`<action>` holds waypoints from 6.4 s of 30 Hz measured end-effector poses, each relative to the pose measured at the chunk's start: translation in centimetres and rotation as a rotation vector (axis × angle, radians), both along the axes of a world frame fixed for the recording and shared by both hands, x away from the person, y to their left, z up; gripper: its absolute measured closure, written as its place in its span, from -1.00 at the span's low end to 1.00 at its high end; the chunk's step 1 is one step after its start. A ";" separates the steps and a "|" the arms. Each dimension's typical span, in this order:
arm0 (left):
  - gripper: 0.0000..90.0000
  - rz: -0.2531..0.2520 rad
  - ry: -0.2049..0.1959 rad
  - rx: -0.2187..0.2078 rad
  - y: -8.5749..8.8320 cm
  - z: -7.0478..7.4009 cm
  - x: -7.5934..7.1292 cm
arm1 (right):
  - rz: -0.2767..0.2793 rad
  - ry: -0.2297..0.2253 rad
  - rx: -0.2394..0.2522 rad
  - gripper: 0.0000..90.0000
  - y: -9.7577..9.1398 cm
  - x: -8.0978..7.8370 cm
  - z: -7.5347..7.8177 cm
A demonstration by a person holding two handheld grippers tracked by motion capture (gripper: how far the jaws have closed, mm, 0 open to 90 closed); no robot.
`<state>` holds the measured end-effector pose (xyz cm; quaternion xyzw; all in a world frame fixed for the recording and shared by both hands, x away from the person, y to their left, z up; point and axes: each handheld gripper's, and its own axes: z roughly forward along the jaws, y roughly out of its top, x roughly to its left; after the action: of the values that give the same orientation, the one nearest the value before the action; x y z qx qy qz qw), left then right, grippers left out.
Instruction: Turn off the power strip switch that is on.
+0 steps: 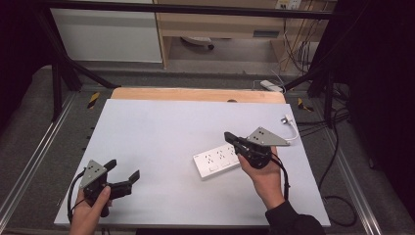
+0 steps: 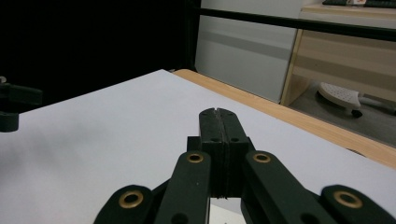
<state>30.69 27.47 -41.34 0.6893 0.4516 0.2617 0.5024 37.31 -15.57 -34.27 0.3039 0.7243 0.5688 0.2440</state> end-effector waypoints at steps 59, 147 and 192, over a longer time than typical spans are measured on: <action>-0.89 -0.040 0.028 0.028 -0.6 -0.3 0.1 | 0.090 0.155 -0.090 1.00 3.3 0.7 -4.9; -0.88 -0.064 0.061 0.067 -1.1 -0.7 0.2 | 0.120 0.331 -0.205 1.00 4.0 1.0 -9.7; -0.88 -0.071 0.064 0.083 -1.2 -0.7 0.1 | 0.116 0.284 -0.234 1.00 4.2 0.7 -10.0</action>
<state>30.82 26.26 -42.06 0.7332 0.4316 0.2400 0.4675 38.02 -11.35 -44.26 0.3083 0.8289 0.4454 0.1399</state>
